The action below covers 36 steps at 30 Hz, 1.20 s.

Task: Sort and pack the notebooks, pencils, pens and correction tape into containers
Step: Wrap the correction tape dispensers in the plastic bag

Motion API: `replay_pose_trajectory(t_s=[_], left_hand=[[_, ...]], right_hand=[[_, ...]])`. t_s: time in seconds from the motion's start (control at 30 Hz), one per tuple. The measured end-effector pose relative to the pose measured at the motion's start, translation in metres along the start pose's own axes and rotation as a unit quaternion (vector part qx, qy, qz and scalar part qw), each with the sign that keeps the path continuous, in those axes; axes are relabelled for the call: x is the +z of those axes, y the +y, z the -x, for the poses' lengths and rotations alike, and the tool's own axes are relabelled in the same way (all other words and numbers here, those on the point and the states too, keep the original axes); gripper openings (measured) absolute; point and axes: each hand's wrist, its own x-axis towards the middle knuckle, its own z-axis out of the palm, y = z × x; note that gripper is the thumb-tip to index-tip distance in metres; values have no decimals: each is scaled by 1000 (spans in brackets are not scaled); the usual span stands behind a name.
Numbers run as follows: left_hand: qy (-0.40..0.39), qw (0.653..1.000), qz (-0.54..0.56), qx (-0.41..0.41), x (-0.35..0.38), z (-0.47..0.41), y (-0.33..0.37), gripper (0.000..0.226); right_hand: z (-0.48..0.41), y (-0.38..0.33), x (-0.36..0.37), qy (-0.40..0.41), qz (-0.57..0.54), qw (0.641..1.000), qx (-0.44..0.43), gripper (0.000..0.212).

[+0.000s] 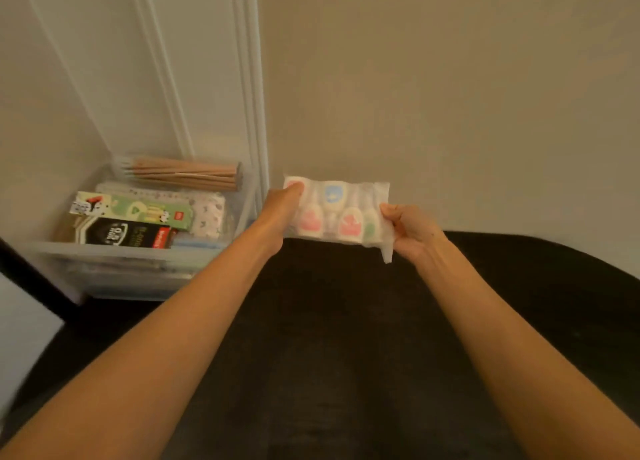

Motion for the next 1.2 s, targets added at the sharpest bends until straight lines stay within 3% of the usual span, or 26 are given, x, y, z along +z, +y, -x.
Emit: replay_pose_trajectory(t_s=[0.1, 0.27, 0.4, 0.6, 0.7, 0.77, 0.87, 0.93, 1.1, 1.2], left_hand=[[28, 999, 24, 1, -40, 6, 29, 43], [77, 996, 34, -3, -106, -4, 51, 38], [140, 990, -2, 16, -157, -21, 56, 45], [173, 984, -36, 32, -209, -48, 33, 55], [157, 986, -60, 8, -210, -55, 23, 43], [148, 986, -78, 4, -209, -61, 13, 24], [140, 983, -120, 13, -206, -66, -2, 19], [125, 979, -162, 22, -203, -64, -9, 21], [96, 971, -213, 46, -204, -62, -17, 23], [80, 964, -247, 55, -205, -63, -16, 25]], right_hand=[[8, -16, 45, -4, 33, 998, 51, 20], [7, -19, 125, -22, 59, 996, 55, 27], [-11, 8, 182, -41, 61, 995, 72, 28], [-47, 60, 239, -15, 170, 984, 47, 31], [-52, 69, 235, -22, 234, 971, 31, 31], [-55, 73, 228, -51, 312, 948, 20, 43], [-54, 72, 221, -120, 421, 899, 1, 51], [-51, 69, 219, -162, 504, 848, -33, 46], [-47, 66, 212, -186, 691, 665, -214, 40], [-53, 66, 202, -158, 790, 525, -274, 44]])
